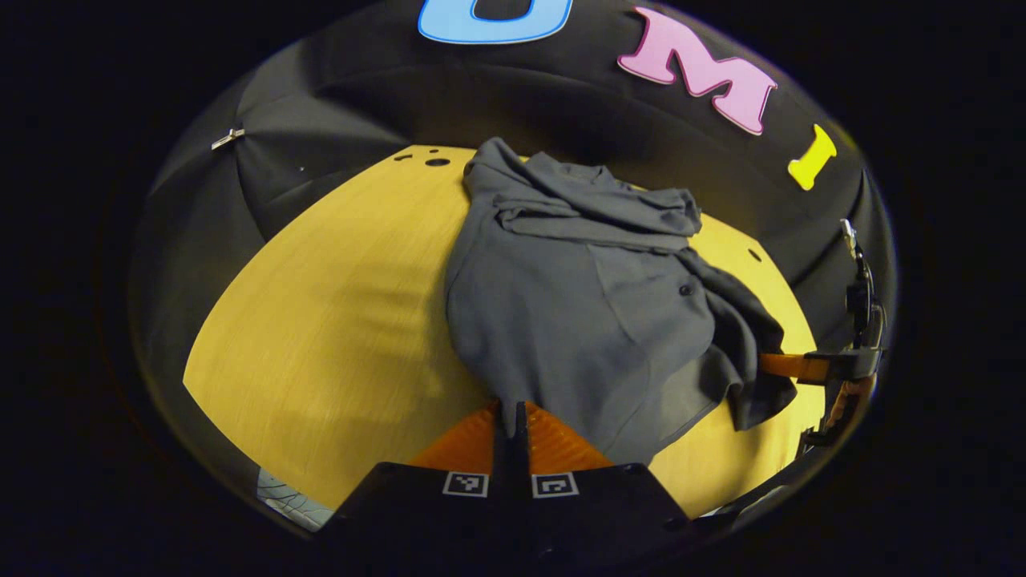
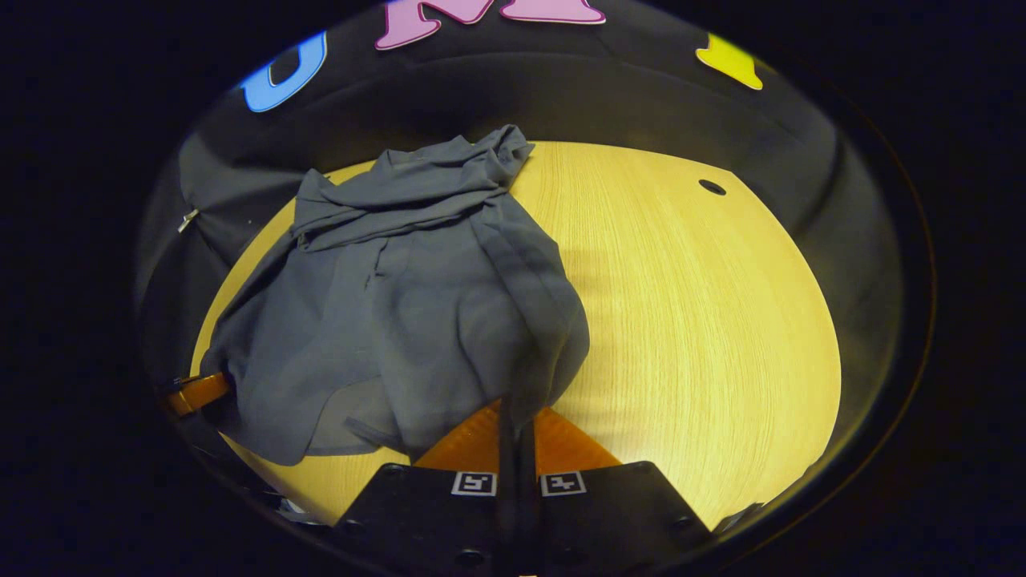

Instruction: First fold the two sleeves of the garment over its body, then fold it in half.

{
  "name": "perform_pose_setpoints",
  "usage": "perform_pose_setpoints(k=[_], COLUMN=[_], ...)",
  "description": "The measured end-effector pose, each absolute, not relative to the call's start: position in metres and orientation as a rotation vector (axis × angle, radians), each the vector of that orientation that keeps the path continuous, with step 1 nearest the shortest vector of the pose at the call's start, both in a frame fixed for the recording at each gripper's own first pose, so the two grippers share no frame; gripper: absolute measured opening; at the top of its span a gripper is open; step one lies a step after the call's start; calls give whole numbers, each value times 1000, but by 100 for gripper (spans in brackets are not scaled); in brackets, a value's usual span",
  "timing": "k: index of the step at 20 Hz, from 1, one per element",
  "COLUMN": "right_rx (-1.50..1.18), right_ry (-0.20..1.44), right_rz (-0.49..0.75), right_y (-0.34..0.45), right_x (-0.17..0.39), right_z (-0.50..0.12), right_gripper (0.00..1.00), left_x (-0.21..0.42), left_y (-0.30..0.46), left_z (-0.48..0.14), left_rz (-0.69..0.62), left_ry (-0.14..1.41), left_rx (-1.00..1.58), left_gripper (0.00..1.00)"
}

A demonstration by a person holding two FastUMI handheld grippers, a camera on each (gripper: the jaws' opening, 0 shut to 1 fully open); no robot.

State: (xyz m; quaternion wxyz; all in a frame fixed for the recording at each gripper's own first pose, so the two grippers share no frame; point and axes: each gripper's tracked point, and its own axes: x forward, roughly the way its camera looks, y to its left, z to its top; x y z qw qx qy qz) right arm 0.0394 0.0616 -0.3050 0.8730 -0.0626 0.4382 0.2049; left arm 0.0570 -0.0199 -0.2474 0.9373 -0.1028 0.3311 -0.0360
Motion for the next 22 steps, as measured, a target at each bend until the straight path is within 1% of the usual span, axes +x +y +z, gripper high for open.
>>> perform_pose_setpoints(k=[4, 9, 14, 18, 22], right_rx=[-89, -63, -78, -39, -28], right_ry=[874, 832, 766, 709, 671], right_rz=[460, 493, 532, 536, 542], right_y=[76, 100, 131, 149, 161], right_x=[45, 64, 99, 129, 155], right_z=[-280, -257, -236, -211, -199], right_gripper=[5, 5, 5, 5, 5], left_x=[63, 87, 119, 143, 171], left_y=[-15, -4, 0, 2, 6], left_z=[-218, -184, -157, -128, -102], left_rz=[-85, -70, -66, -72, -79], left_ry=[631, 573, 516, 457, 409], left_rx=[-277, -342, -355, -361, -351], left_gripper=[6, 6, 6, 5, 5])
